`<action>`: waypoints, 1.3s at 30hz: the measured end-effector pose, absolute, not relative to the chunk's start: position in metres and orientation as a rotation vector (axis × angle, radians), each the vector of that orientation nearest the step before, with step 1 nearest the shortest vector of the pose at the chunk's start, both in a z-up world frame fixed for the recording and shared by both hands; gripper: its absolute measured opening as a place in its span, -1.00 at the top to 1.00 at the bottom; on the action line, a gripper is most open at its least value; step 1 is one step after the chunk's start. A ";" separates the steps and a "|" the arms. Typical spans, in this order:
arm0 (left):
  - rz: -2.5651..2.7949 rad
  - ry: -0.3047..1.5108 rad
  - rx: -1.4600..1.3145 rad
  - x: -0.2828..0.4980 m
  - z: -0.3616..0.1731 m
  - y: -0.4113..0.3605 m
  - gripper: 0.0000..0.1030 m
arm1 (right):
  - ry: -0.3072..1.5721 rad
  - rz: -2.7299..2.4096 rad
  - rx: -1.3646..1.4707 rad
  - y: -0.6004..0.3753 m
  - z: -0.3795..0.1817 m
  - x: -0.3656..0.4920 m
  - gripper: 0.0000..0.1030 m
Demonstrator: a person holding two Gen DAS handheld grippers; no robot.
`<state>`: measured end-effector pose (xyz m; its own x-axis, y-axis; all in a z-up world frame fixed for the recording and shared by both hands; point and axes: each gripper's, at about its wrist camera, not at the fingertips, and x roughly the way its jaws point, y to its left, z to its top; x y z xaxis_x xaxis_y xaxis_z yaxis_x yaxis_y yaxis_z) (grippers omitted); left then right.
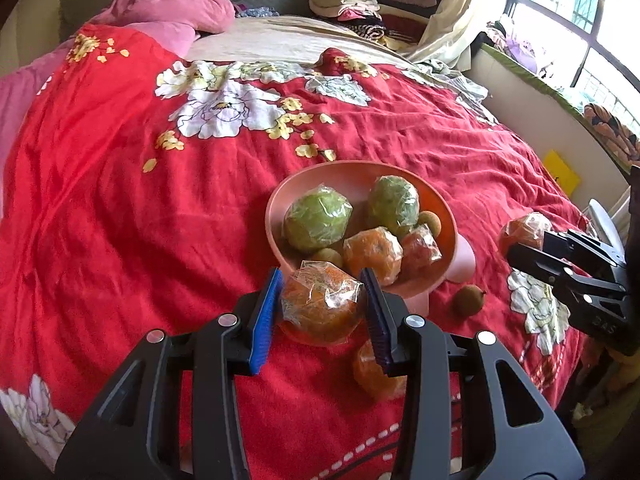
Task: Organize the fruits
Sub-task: 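Carry the orange with the left tool while the right tool carries the large orange over the bowl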
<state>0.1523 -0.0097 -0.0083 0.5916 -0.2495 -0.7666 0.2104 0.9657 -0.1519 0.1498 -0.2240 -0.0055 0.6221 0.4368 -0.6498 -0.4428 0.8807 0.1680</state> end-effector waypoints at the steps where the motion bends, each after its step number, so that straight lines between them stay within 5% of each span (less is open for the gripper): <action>1: -0.268 0.900 -0.043 0.155 -0.009 -0.011 0.38 | 0.745 0.507 -0.010 -0.223 -0.005 0.152 0.26; 39: -0.254 0.911 0.001 0.201 -0.019 -0.018 0.38 | 0.762 0.477 -0.101 -0.183 -0.023 0.223 0.26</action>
